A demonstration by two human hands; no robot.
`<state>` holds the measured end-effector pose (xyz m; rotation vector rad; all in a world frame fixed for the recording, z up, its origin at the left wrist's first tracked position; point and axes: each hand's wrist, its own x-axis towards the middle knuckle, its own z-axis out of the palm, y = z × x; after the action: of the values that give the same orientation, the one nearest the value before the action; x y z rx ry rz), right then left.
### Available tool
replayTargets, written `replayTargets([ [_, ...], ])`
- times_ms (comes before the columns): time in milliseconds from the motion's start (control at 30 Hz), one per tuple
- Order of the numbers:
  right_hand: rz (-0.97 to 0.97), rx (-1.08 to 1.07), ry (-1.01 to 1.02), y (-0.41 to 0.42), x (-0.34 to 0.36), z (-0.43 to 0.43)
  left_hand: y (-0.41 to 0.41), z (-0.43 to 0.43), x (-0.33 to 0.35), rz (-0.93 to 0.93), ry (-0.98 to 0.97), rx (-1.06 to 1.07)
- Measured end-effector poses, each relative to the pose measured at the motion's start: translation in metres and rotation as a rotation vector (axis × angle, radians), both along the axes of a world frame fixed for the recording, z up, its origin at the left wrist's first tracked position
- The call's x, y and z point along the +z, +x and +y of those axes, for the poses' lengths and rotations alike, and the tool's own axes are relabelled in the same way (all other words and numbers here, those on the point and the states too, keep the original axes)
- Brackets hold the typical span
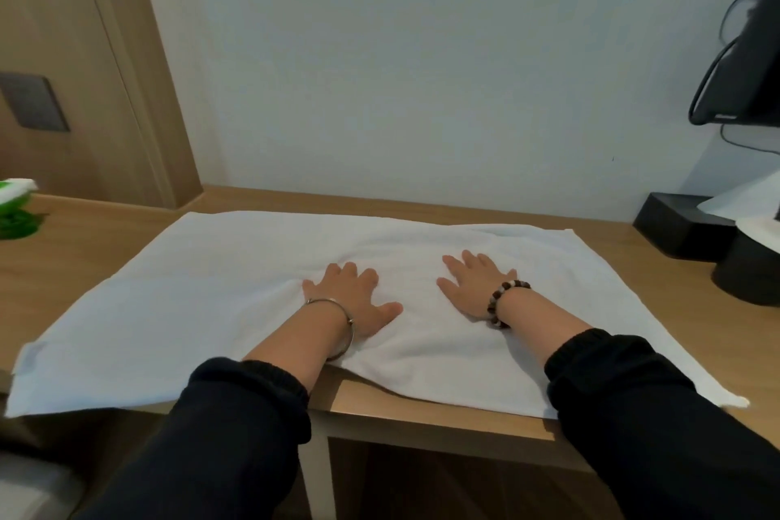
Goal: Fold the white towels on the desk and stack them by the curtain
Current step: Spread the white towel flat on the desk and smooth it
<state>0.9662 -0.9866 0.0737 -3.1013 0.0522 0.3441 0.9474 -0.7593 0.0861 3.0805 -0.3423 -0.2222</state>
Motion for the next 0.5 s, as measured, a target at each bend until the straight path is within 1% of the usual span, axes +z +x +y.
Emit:
replayTargets([
  [100, 0.008, 0.065, -0.029, 0.0, 0.017, -0.003, 0.01, -0.012, 0.021, 0.023, 0.047, -0.007],
  [167, -0.019, 0.098, -0.021, 0.004, 0.03, -0.004, 0.018, -0.023, 0.026, -0.015, 0.026, -0.002],
  [233, -0.086, 0.032, 0.057, 0.01, 0.039, -0.007, 0.024, -0.033, 0.021, -0.084, -0.067, 0.017],
  [300, -0.187, -0.049, 0.096, 0.018, 0.042, -0.013, 0.029, -0.042, 0.01, -0.105, -0.136, 0.006],
  [400, -0.293, -0.157, 0.106, 0.03, 0.042, -0.024, 0.034, -0.049, -0.01, -0.04, -0.091, -0.027],
  [500, -0.3, -0.229, 0.118, 0.046, 0.038, -0.037, 0.04, -0.051, -0.025, 0.004, -0.019, -0.079],
])
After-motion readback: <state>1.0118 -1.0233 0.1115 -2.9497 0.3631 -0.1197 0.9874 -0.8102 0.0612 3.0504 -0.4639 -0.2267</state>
